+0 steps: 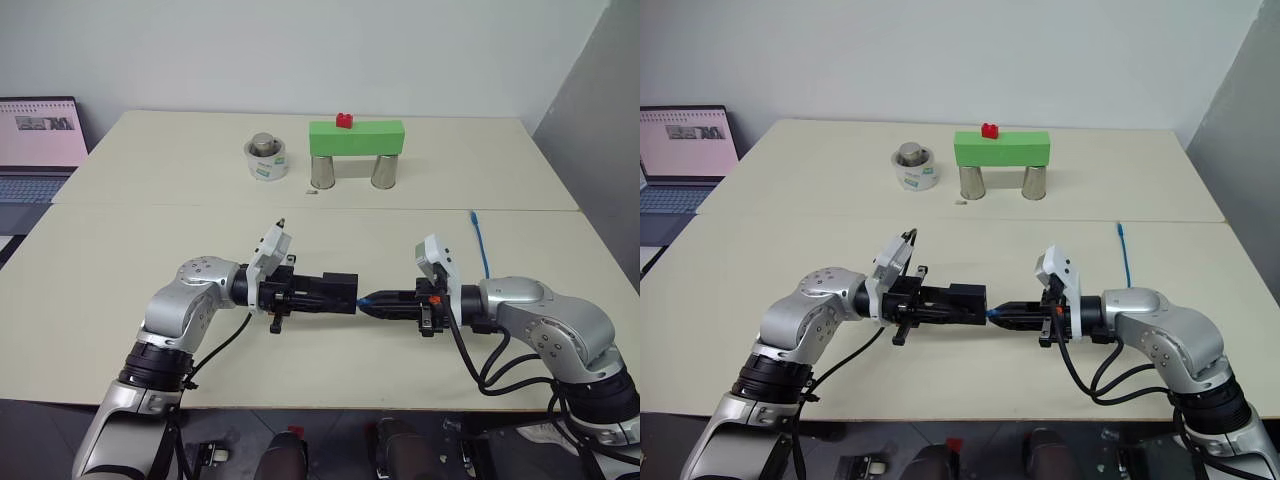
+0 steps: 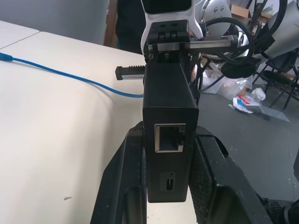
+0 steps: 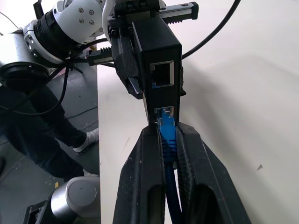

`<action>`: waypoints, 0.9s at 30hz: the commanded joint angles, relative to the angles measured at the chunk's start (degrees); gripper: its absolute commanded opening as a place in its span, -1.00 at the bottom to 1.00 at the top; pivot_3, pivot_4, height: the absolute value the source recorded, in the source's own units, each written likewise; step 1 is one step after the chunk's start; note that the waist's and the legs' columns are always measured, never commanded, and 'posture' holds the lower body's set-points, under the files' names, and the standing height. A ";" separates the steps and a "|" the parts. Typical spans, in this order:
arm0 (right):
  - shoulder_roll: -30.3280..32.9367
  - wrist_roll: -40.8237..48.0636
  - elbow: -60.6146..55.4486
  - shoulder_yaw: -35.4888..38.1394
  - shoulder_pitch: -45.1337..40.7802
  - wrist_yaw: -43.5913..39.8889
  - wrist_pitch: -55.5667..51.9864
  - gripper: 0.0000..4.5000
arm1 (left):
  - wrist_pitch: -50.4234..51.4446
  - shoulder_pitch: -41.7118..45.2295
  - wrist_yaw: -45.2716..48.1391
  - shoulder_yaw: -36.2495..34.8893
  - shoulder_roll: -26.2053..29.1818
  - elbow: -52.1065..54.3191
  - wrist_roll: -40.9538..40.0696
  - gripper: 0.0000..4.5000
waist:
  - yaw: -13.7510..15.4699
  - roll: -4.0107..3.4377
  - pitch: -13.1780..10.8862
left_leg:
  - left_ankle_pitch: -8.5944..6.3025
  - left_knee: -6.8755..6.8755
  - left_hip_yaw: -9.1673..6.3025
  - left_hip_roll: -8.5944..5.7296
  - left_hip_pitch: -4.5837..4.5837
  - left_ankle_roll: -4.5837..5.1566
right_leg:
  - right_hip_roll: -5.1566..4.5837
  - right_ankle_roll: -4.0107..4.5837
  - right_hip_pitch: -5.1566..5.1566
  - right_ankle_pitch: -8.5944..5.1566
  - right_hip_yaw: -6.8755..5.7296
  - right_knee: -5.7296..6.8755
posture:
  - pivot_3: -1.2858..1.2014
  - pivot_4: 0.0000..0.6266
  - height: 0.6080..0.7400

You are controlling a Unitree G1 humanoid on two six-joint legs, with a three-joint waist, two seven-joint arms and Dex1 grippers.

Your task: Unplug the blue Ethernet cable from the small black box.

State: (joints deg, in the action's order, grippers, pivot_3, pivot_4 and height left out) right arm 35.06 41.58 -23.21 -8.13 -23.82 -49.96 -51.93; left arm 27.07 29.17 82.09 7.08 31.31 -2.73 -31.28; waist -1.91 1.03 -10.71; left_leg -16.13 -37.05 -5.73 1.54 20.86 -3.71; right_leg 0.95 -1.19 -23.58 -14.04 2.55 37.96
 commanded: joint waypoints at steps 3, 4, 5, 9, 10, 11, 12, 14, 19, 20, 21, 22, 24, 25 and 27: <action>0.69 0.35 -0.75 0.91 -1.86 -0.52 -0.14 -0.98 | -1.10 -0.88 1.85 1.02 1.13 2.97 0.09 -0.64 | 0.00 0.00 0.00 | 0.00 0.00 0.00 0.00 0.00 0.00 | 0.00 0.00 0.00 0.00 0.00 0.00 | 0.03 -0.52 1.00; 0.86 0.34 -0.67 0.87 -1.92 -0.72 -0.18 -0.98 | -1.38 -1.00 2.02 1.20 1.37 2.94 0.37 -0.64 | -0.01 0.00 0.00 | 0.00 0.00 0.00 0.00 0.00 0.00 | 0.00 0.00 0.00 0.00 0.00 0.00 | 0.03 -0.52 1.00; 1.06 0.38 -0.55 0.89 -1.96 -0.93 -0.27 -0.98 | -1.69 -1.08 2.08 1.26 1.58 2.75 0.60 -0.64 | -0.01 0.00 0.00 | 0.00 0.00 0.00 0.00 0.00 0.00 | 0.00 0.00 0.00 0.00 0.00 0.00 | 0.03 -0.52 1.00; 2.45 0.19 -0.35 1.22 -1.33 -1.92 -0.44 -0.98 | -3.92 -1.14 2.65 1.40 3.20 0.89 2.47 -0.65 | 0.00 0.00 0.00 | 0.00 0.00 0.00 0.00 0.00 0.00 | 0.00 0.00 -0.01 0.00 0.00 0.00 | 0.03 -0.52 1.00; 2.89 0.13 -0.40 1.32 -1.07 -2.14 -0.46 -0.98 | -4.76 -1.13 2.91 1.37 3.79 0.14 3.16 -0.65 | 0.00 0.00 0.00 | 0.00 0.00 0.00 0.00 0.01 0.00 | 0.00 0.00 -0.01 0.00 0.00 -0.01 | 0.03 -0.52 1.00; 3.23 0.10 -0.51 1.43 -0.83 -2.27 -0.48 -0.98 | -5.51 -1.17 3.07 1.27 4.27 -0.51 3.61 -0.65 | 0.00 0.00 0.00 | 0.00 0.00 0.00 0.00 0.01 0.00 | 0.00 0.00 -0.01 0.00 0.00 -0.01 | 0.03 -0.52 1.00; 3.63 0.12 -0.64 1.63 -0.55 -2.42 -0.54 -0.98 | -6.01 -1.14 3.05 0.99 4.78 -1.22 3.93 -0.65 | 0.00 0.00 0.00 | 0.00 0.00 0.01 0.00 0.01 0.00 | 0.00 0.00 -0.01 0.00 0.00 -0.01 | 0.03 -0.52 1.00; 4.44 0.22 -0.81 2.00 -0.05 -2.61 -0.54 -0.98 | -6.80 -0.89 2.88 0.38 5.57 -2.56 4.30 -0.65 | -0.09 -0.02 -0.01 | 0.00 0.02 0.01 0.00 0.01 0.00 | 0.00 0.00 -0.03 0.00 0.00 -0.01 | 0.03 -0.52 1.00; 5.54 -0.64 -0.01 3.13 0.99 -2.17 0.76 -0.98 | -8.23 -0.65 2.13 -0.81 6.64 -4.69 5.18 -0.65 | -0.03 -0.01 -0.01 | 0.00 0.02 0.01 0.00 0.05 0.00 | 0.00 0.01 -0.07 -0.01 0.00 -0.01 | 0.03 -0.52 1.00; 5.23 -1.84 0.73 3.36 1.04 -1.49 2.10 -0.98 | -8.21 -0.81 1.80 -1.18 6.72 -4.74 5.09 -0.65 | -0.02 -0.01 -0.01 | 0.00 0.02 0.02 0.00 0.06 0.00 | 0.00 0.01 -0.07 -0.01 0.00 -0.01 | 0.03 -0.52 1.00; 4.25 -4.17 2.63 3.54 0.63 0.33 4.46 -0.98 | -7.97 -1.02 1.27 -1.65 6.72 -4.70 4.87 -0.65 | -0.01 -0.01 -0.01 | 0.00 0.02 0.02 0.00 0.07 0.00 | 0.00 0.01 -0.07 -0.01 0.00 -0.03 | 0.03 -0.52 1.00; 3.06 -8.32 6.16 2.88 -0.33 2.97 8.38 -0.98 | -7.51 -1.36 0.60 -2.27 6.65 -4.50 4.44 -0.65 | -0.01 -0.01 -0.01 | 0.00 0.02 0.03 0.00 0.07 0.00 | 0.00 0.01 -0.07 -0.01 0.01 -0.03 | 0.03 -0.52 1.00; 0.79 -15.24 12.29 1.80 -2.07 7.91 14.78 -0.98 | -6.76 -1.87 -0.37 -3.15 6.45 -4.05 3.84 -0.65 | -0.12 -0.01 -0.01 | 0.00 0.02 0.04 0.01 0.05 0.00 | 0.00 0.01 -0.07 -0.01 0.01 -0.03 | 0.03 -0.52 1.00; -1.38 -19.69 18.33 1.52 -3.94 12.54 19.11 -0.98 | -5.89 -2.29 -1.30 -3.68 6.20 -3.43 3.27 -0.65 | -0.19 -0.01 -0.01 | 0.00 0.01 0.07 0.00 0.05 0.00 | -0.01 0.01 -0.08 -0.01 0.04 0.00 | 0.03 -0.52 1.00; -4.01 -26.78 27.38 0.54 -6.63 18.30 26.17 -0.98 | -5.00 -2.70 -2.79 -4.34 5.63 -2.65 2.72 -0.65 | -0.55 -0.02 -0.02 | 0.00 0.00 0.10 0.02 0.02 0.00 | 0.00 0.01 -0.09 0.00 0.06 0.04 | 0.03 -0.52 1.00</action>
State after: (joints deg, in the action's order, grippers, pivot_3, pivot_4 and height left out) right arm 32.16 22.17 -2.39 -7.36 -27.89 -37.59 -34.07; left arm 21.30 26.63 80.78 4.88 37.27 -7.44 -26.94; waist -2.45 1.02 -10.73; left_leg -16.13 -37.05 -5.61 1.56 20.89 -3.71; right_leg 0.95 -1.20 -23.72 -14.03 2.65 38.03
